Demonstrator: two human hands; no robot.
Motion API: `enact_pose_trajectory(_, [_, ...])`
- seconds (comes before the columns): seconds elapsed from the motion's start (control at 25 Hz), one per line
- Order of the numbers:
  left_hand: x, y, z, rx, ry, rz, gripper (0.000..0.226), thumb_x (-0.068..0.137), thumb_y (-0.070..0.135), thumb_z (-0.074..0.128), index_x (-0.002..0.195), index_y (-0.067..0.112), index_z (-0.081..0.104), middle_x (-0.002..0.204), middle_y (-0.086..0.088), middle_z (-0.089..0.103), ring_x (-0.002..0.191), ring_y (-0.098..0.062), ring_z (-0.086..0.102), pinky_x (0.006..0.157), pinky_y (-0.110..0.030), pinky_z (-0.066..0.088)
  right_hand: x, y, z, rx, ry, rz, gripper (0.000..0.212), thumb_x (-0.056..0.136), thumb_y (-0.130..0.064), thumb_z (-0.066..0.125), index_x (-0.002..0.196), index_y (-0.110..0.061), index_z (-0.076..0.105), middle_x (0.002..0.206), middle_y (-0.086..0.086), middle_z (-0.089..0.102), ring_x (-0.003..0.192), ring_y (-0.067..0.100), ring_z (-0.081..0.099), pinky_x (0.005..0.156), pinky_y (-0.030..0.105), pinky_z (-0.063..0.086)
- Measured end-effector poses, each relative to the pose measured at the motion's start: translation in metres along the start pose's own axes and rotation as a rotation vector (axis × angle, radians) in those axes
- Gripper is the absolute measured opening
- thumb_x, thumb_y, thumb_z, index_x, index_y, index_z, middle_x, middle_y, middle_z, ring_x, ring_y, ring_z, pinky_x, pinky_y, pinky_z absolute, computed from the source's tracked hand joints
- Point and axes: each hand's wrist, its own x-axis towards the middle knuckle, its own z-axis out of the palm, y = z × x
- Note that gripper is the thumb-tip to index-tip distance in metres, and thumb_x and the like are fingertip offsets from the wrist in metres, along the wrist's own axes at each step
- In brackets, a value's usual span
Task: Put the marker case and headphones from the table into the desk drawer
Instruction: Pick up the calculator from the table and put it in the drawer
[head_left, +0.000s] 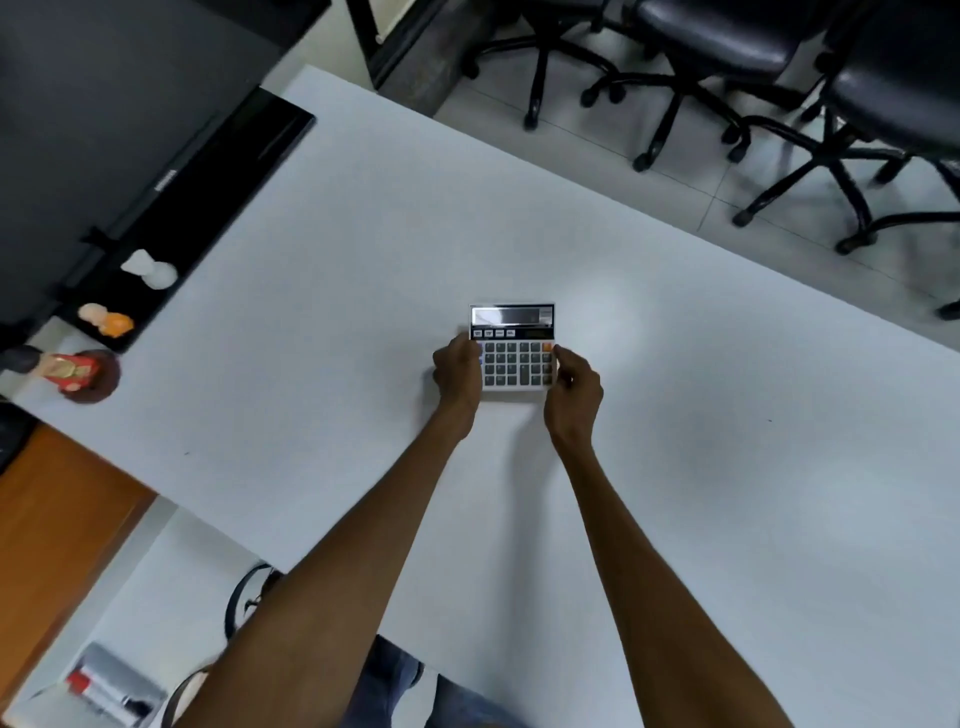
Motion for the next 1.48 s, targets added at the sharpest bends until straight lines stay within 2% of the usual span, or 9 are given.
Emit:
enact_pose_trajectory(0.2, [-0.019, -0.069, -0.147, -0.200, 0.386, -0.042, 0.029, 0.075, 0.043, 0.047, 0.086, 0.047, 0.072, 0.117, -0.009, 0.071, 0.108, -0.033, 0.068, 0.096, -0.056, 0.055, -0.098, -0.014, 0.096, -0.007, -0.286, -0.139, 0.060, 0.078, 0.017, 0.041, 0.121, -0.011, 0.072, 0.125, 0.001, 0.071, 0.111, 0.004, 0.064, 0.100, 0.027, 0.053])
enact_pose_trajectory(0.4, [-0.092, -0.132, -0.301, -0.490, 0.788, -0.128, 0.030, 0.094, 0.022, 0.048, 0.112, 0.018, 0.072, 0.127, -0.015, 0.068, 0.117, -0.033, 0.064, 0.100, -0.043, 0.052, -0.238, -0.037, 0.191, -0.054, -0.673, -0.266, 0.062, 0.075, 0.021, 0.040, 0.118, -0.011, 0.072, 0.114, -0.015, 0.066, 0.099, -0.026, 0.056, 0.094, 0.010, 0.048])
enact_pose_trajectory(0.56, [-0.120, -0.206, -0.398, -0.592, 0.890, -0.311, 0.052, 0.087, 0.053, 0.046, 0.115, 0.018, 0.072, 0.128, -0.014, 0.069, 0.117, -0.034, 0.066, 0.102, -0.042, 0.051, -0.322, -0.035, 0.260, -0.200, -0.955, -0.424, 0.039, 0.080, 0.003, 0.056, 0.106, -0.020, 0.075, 0.097, -0.021, 0.072, 0.090, -0.008, 0.067, 0.082, 0.009, 0.049])
enact_pose_trajectory(0.68, [-0.118, -0.240, -0.438, -0.560, 0.859, -0.379, 0.064, 0.099, 0.055, 0.043, 0.091, -0.004, 0.067, 0.108, -0.032, 0.068, 0.108, -0.046, 0.065, 0.091, -0.039, 0.047, -0.340, -0.014, 0.305, -0.383, -1.055, -0.439, 0.057, 0.074, 0.014, 0.046, 0.115, -0.013, 0.074, 0.103, -0.006, 0.074, 0.092, 0.013, 0.070, 0.085, 0.016, 0.050])
enact_pose_trajectory(0.88, [-0.054, -0.304, -0.475, -0.435, 0.686, -0.457, 0.094, 0.075, 0.095, 0.024, 0.066, 0.008, 0.058, 0.083, -0.019, 0.067, 0.077, -0.035, 0.066, 0.090, -0.046, 0.052, -0.334, 0.021, 0.391, -0.590, -1.097, -0.358, 0.061, 0.077, 0.016, 0.041, 0.123, -0.014, 0.068, 0.106, -0.001, 0.069, 0.093, 0.016, 0.068, 0.081, 0.019, 0.053])
enact_pose_trajectory(1.0, [-0.020, -0.320, -0.489, -0.485, 0.706, -0.512, 0.119, 0.064, 0.103, 0.018, 0.091, -0.001, 0.071, 0.088, -0.012, 0.073, 0.082, -0.029, 0.070, 0.081, -0.042, 0.057, -0.326, 0.039, 0.433, -0.588, -1.149, -0.308, 0.058, 0.076, 0.015, 0.043, 0.117, -0.017, 0.069, 0.111, 0.010, 0.073, 0.098, 0.029, 0.072, 0.087, 0.037, 0.060])
enact_pose_trajectory(1.2, [-0.021, -0.324, -0.502, -0.690, 0.636, -0.469, 0.067, 0.094, 0.076, 0.029, 0.099, 0.018, 0.061, 0.093, -0.007, 0.064, 0.085, -0.023, 0.058, 0.068, -0.035, 0.046, -0.337, 0.034, 0.451, -0.633, -1.170, -0.340, 0.048, 0.085, 0.011, 0.044, 0.124, -0.008, 0.065, 0.116, 0.010, 0.068, 0.102, 0.022, 0.065, 0.086, 0.026, 0.052])
enact_pose_trajectory(1.32, [-0.051, -0.328, -0.487, -0.878, 0.777, -0.365, 0.040, 0.104, 0.046, 0.046, 0.118, 0.016, 0.067, 0.109, -0.005, 0.067, 0.106, -0.026, 0.063, 0.093, -0.047, 0.051, -0.350, 0.037, 0.426, -0.525, -1.047, -0.333, 0.042, 0.090, 0.011, 0.046, 0.123, -0.008, 0.063, 0.112, 0.002, 0.061, 0.100, 0.013, 0.060, 0.083, 0.019, 0.047])
enact_pose_trajectory(1.48, [-0.113, -0.341, -0.439, -0.747, 1.387, -0.528, 0.025, 0.102, 0.023, 0.051, 0.109, 0.009, 0.071, 0.113, -0.019, 0.069, 0.105, -0.034, 0.067, 0.090, -0.042, 0.055, -0.378, 0.075, 0.367, -0.402, -0.672, -0.154, 0.024, 0.091, 0.002, 0.052, 0.101, -0.013, 0.067, 0.106, 0.005, 0.071, 0.100, 0.019, 0.068, 0.078, 0.013, 0.047])
